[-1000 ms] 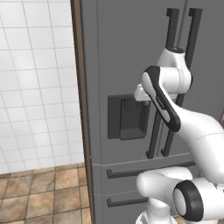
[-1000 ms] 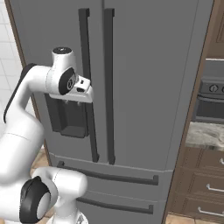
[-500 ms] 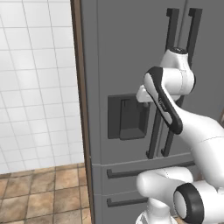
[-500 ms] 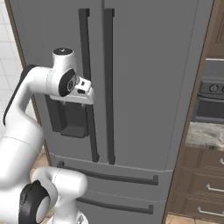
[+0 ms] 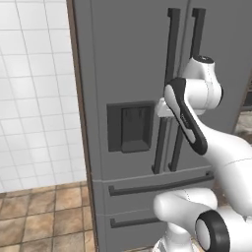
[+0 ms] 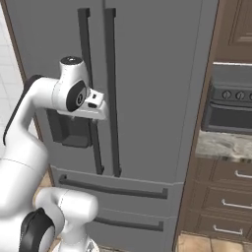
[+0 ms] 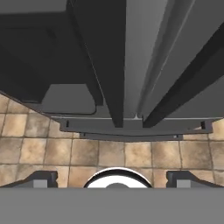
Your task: Take the lemon wedge from the fridge and place it on the plate with fish on the dining counter.
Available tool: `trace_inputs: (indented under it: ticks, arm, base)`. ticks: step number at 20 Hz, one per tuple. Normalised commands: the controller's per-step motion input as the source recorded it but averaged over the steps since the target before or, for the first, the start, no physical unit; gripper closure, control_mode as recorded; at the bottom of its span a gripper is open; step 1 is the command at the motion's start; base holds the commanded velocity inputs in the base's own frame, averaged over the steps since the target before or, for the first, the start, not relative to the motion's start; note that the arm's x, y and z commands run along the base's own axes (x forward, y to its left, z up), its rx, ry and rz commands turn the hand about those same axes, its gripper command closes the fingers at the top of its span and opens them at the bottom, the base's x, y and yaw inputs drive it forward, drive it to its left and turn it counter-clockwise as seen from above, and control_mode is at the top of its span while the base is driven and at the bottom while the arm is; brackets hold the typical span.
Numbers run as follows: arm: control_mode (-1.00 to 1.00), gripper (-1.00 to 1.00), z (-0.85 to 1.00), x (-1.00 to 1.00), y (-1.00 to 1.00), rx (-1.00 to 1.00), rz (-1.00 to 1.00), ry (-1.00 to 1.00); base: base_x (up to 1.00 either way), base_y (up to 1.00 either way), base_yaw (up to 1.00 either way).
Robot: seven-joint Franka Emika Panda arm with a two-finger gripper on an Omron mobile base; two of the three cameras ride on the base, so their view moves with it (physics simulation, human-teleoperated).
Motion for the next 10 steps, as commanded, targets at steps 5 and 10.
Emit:
trace_inputs:
  ticks: [5, 10]
  arm:
    - [1.0, -1.0, 0.0, 0.0, 0.0, 0.0, 0.0, 0.0]
    - [1.0, -1.0, 0.0, 0.0, 0.0, 0.0, 0.0, 0.0]
  base:
    - [-0.36, -0.52, -0.03]
    - [-0.4, -0.29, -0.02]
